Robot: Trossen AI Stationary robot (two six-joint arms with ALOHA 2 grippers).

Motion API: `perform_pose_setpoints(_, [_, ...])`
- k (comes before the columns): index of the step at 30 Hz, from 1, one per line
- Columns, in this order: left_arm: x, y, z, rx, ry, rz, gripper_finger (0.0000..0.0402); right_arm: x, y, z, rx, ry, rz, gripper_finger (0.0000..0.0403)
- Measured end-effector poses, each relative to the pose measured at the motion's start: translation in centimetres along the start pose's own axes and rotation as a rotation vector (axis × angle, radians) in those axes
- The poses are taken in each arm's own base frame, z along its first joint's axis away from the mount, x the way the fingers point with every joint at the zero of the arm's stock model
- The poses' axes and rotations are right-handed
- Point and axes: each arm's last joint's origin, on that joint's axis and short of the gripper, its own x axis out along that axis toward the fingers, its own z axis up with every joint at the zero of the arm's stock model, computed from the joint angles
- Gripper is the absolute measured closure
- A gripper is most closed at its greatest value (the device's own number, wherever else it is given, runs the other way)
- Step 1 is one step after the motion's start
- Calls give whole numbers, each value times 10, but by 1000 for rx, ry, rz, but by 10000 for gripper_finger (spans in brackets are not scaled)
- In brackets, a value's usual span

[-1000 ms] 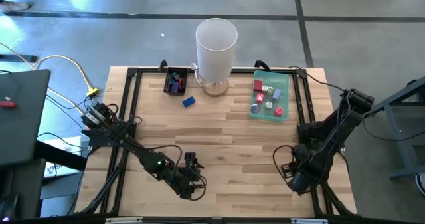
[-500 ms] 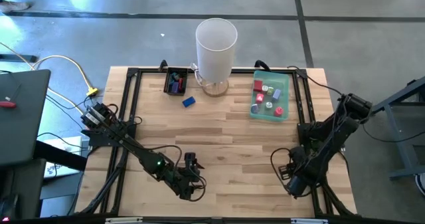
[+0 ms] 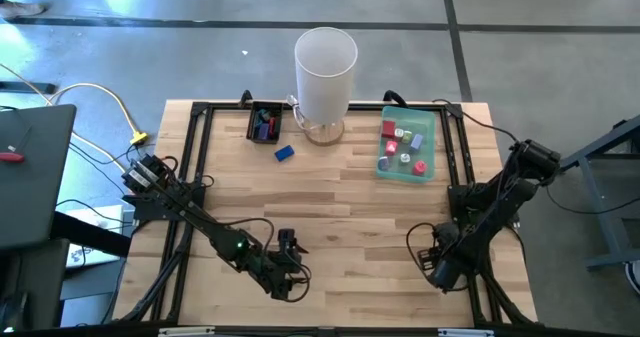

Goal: Pick & Place Office items
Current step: Put the white adapter into the green bin

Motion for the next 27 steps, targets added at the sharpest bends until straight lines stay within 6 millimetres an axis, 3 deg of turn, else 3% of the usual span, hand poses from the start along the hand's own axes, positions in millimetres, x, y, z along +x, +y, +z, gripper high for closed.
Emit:
perform_pose_setpoints(24, [0,0,0,-2,-3,2,70,4,0,3,-2,-16,21,227])
perform_pose_setpoints(27, [0,0,0,-2,-3,1,70,4,0,3,-23,-22,29,241])
